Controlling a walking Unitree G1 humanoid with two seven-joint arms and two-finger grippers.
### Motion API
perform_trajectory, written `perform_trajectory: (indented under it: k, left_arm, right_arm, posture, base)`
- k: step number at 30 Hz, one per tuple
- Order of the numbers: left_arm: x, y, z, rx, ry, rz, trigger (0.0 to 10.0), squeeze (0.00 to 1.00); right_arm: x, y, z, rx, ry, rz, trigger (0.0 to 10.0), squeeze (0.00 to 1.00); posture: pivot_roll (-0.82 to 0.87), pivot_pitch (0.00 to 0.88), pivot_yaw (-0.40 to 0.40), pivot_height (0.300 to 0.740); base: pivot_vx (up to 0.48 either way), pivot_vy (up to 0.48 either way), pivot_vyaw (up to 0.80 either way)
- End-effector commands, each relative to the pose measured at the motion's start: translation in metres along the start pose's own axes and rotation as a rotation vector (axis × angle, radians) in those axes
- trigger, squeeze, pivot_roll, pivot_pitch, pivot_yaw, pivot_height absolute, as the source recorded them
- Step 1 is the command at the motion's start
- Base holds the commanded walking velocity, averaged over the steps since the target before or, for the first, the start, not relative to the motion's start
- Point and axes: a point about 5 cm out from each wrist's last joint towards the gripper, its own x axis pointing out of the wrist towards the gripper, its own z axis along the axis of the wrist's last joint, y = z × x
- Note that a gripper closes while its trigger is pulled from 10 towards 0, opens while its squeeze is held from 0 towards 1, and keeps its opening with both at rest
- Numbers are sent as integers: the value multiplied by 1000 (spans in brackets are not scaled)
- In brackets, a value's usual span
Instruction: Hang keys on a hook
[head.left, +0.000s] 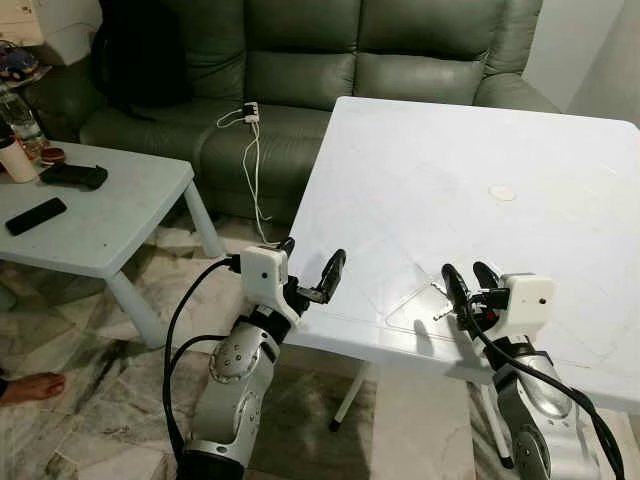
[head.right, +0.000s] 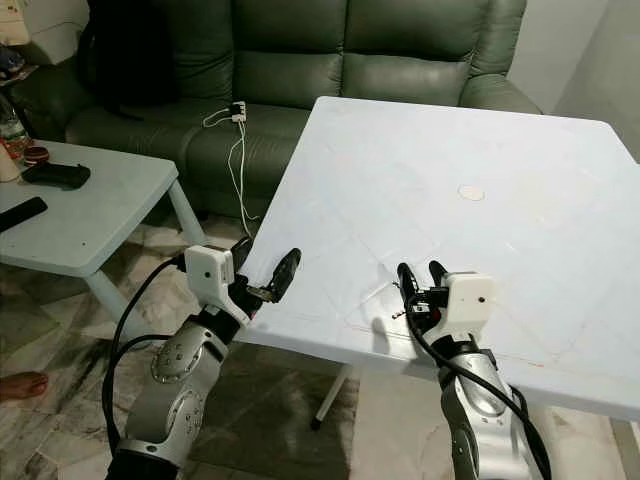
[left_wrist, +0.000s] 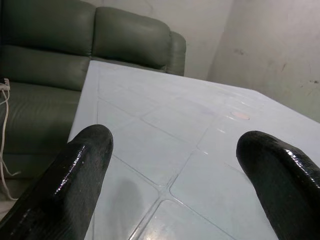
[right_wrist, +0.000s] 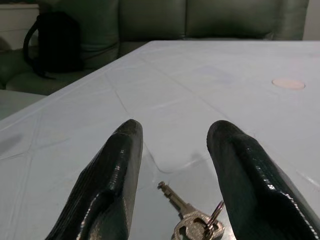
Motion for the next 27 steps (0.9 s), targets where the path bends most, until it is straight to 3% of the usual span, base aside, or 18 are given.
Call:
perform_trajectory:
  k: [1, 14, 27]
  left_arm:
    - [0, -8, 0, -10, -5, -17, 10000, 0]
    - [0, -8, 3, -12, -14, -2, 10000, 0]
    - [-3, -9, 2, -20, -10, 6, 10000, 0]
  right_arm:
    - [2, 3, 3, -5, -1, -4, 10000, 0]
    - [12, 5, -5, -24, 103, -158, 10000, 0]
    - [2, -11, -20, -84, 203, -254, 10000, 0]
  posture:
    - [-34, 49, -29, 740]
    - [-19, 63, -40, 740]
    - [-23, 74, -39, 740]
  base:
    - [0, 0, 0]
    - [0, 0, 0]
    - [0, 0, 0]
